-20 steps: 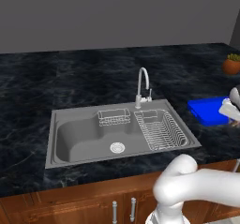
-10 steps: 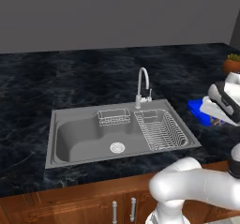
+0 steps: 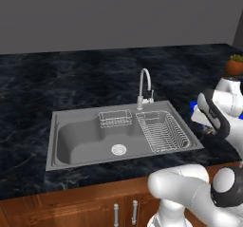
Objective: Pick up all produce items and place them in the sink. Turn on the sink faucet to wash them. Then turn the sink off and put them in the tray.
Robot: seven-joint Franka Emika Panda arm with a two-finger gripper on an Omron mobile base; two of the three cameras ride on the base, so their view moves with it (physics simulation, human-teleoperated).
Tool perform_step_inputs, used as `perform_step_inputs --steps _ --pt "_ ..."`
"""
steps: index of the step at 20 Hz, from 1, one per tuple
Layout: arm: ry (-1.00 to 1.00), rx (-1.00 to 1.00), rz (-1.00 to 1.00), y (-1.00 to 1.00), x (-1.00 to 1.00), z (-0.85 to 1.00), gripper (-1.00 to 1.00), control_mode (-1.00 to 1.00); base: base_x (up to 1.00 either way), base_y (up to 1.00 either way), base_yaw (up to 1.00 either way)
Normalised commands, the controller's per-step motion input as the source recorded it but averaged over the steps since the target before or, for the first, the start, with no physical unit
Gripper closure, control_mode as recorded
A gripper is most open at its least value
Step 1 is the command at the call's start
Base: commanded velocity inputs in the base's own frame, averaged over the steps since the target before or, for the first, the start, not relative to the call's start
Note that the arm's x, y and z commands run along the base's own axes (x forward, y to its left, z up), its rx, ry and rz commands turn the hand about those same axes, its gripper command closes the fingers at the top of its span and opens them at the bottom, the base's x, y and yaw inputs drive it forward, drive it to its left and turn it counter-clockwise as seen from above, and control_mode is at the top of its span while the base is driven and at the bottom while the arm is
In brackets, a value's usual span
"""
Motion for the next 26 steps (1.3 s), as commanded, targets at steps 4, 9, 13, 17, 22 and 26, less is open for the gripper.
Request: perform_step_inputs --steps 4,9,13,17,22,26 --pt "-0.01 -0.06 0.10 0.96 -0.07 0.01 1.00 -1.00 0.00 0.00 0.00" --pt "0.00 -0.03 0.09 0.98 0.00 0.04 1.00 -1.00 0.00 0.00 0.00" --pt "0.00 -0.02 0.08 0.97 0.02 0.01 1.00 -1.00 0.00 0.00 0.00" --pt "0.00 -0.01 0.07 0.98 0.11 0.02 1.00 -1.00 0.00 0.00 0.00" --pt "0.00 0.00 0.06 0.94 0.27 0.05 1.00 -1.00 0.00 0.00 0.00" --pt "0.01 0.00 0.04 0.81 0.47 0.01 1.00 -1.00 0.00 0.00 0.00"
